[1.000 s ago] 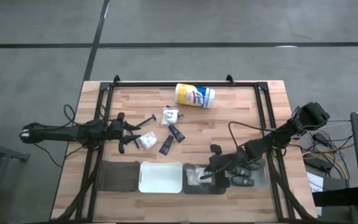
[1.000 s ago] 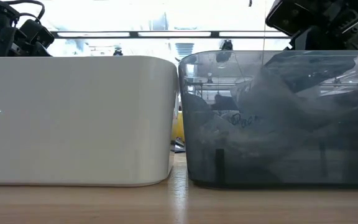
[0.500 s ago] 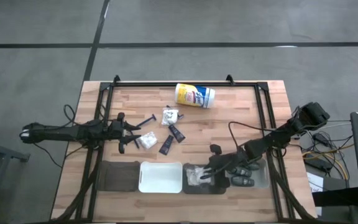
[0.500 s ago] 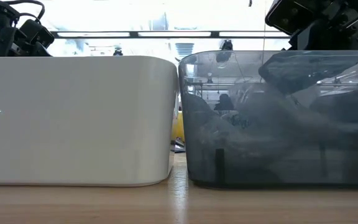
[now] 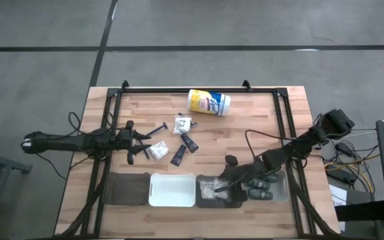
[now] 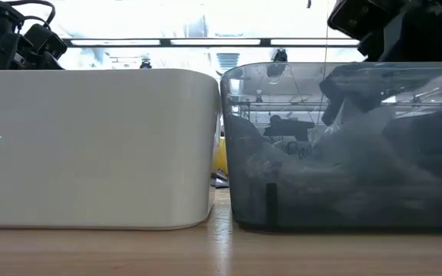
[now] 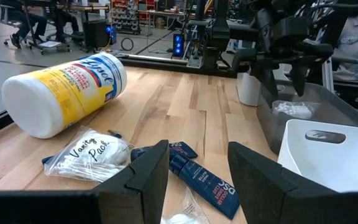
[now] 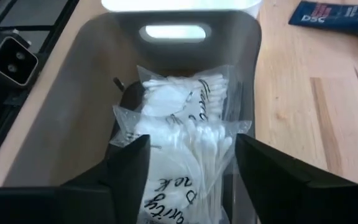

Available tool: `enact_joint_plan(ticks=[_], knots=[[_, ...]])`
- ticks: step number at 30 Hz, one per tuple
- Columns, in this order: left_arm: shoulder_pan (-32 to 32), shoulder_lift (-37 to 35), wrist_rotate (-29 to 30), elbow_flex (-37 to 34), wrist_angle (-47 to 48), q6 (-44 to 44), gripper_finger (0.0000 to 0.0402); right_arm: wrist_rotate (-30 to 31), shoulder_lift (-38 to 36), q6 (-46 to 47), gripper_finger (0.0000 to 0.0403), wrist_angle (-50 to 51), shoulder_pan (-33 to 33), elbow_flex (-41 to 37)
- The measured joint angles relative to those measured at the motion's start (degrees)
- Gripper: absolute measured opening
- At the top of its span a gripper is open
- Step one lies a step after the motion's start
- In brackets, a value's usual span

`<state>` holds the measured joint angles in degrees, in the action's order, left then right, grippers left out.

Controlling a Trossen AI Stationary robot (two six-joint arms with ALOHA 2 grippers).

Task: Pick & Place Travel size toiletries
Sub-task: Put the cotton pack into the right black bin

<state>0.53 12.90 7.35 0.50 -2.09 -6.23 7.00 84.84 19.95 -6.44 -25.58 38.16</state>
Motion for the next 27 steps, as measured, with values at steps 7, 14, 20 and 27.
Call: enact_joint_plan(ticks=[7, 14, 20, 27], knots=[[0.0, 0.0, 0.0, 0.0, 0.0, 0.01, 0.0171, 0.03, -0.46, -1.54, 0.0281, 6.67, 1.54, 4.22], [-0.01, -0.01, 0.0, 0.0, 0.0, 0.01, 0.0171, -0.34, -0.46, -5.47, 0.0308, 7.07, 5.41, 6.03], [0.0, 0.01, 0.0, 0.01, 0.0, 0.01, 0.0171, -1.55, -0.35, -9.2, 0.0317, 6.56, 10.48, 6.74], [0.0, 0.01, 0.0, 0.01, 0.0, 0.01, 0.0171, -2.08, -0.2, -13.87, 0.0302, 2.21, 17.74, 6.93]])
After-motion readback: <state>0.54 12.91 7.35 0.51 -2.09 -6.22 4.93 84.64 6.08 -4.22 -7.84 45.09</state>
